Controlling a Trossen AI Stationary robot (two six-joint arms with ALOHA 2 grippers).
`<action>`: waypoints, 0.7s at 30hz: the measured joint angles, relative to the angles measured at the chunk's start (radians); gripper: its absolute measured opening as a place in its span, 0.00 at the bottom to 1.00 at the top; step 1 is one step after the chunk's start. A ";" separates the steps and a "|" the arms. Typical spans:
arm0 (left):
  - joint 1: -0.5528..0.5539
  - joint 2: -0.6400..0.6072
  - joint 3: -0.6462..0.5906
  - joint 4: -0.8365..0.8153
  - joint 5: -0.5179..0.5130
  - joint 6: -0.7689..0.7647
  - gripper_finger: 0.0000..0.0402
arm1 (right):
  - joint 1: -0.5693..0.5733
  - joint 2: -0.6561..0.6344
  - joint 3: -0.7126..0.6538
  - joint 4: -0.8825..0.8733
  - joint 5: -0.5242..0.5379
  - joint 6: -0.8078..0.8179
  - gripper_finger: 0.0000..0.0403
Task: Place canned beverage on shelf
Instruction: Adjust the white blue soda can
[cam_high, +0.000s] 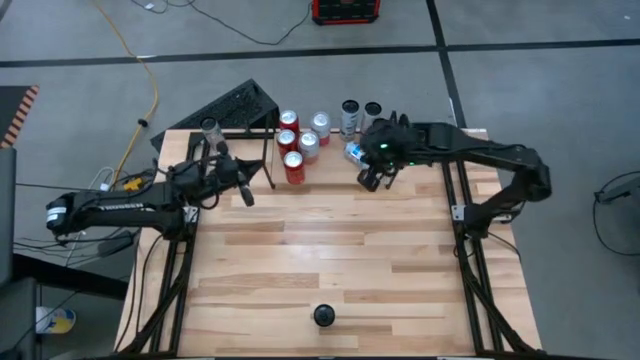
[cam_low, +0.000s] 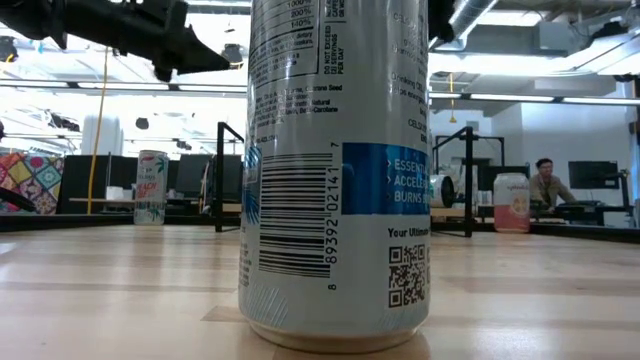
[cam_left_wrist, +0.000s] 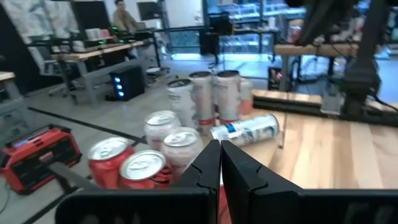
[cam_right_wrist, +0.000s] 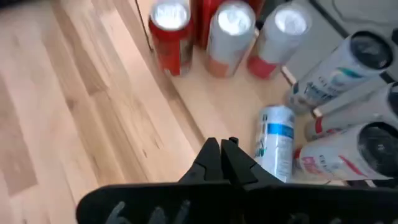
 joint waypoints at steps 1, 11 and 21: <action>0.000 0.010 0.000 0.001 0.013 0.005 0.00 | -0.002 0.024 0.012 -0.018 0.000 0.000 0.00; 0.000 0.064 0.000 0.003 0.114 0.050 0.00 | -0.087 0.216 0.041 -0.173 0.012 0.061 0.17; 0.000 0.064 0.000 -0.002 0.123 0.085 0.00 | -0.163 0.304 0.042 -0.280 0.013 0.104 0.44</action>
